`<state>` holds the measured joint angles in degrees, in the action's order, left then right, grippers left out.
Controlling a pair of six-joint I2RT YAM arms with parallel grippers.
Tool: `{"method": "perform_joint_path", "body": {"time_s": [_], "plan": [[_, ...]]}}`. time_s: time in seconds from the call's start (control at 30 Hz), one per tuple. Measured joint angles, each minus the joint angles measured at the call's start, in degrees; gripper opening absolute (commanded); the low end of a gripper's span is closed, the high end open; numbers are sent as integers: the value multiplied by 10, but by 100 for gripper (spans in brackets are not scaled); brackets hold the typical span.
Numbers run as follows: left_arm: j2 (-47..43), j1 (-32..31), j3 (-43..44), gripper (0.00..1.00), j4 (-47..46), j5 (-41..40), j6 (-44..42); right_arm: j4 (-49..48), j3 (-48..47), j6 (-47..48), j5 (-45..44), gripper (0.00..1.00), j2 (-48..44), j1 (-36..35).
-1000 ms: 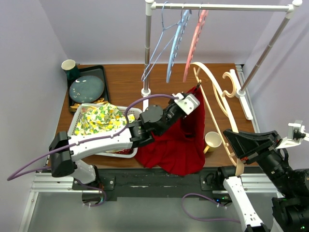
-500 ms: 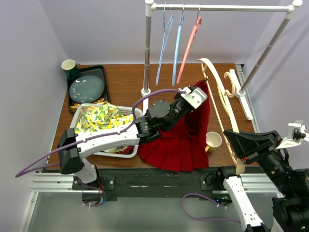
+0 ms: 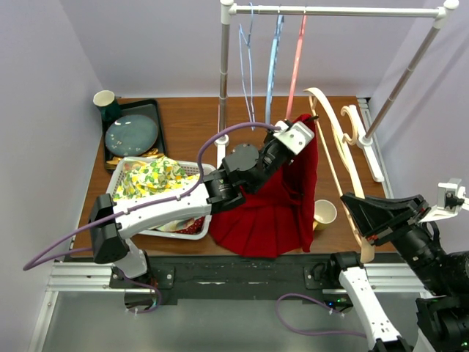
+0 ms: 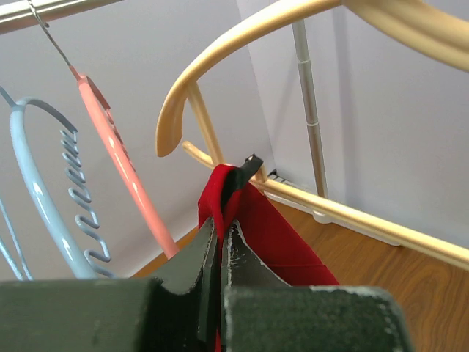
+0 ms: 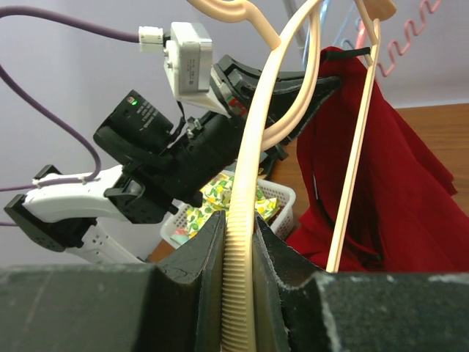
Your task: Remove the skirt from the hanger
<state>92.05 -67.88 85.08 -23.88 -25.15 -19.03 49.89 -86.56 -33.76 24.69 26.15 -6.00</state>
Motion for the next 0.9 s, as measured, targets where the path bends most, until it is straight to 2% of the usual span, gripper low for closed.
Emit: {"method": "perform_joint_path", "body": {"time_s": [0.43, 0.67, 0.9], "plan": [[0, 1, 3, 0, 31, 0, 17, 20, -13, 9, -12, 0, 2, 0], [20, 4, 82, 0, 61, 6, 21, 24, -38, 17, -12, 0, 15, 0], [32, 4, 111, 0, 79, 17, 39, 26, -33, 26, -12, 0, 19, 0]]}}
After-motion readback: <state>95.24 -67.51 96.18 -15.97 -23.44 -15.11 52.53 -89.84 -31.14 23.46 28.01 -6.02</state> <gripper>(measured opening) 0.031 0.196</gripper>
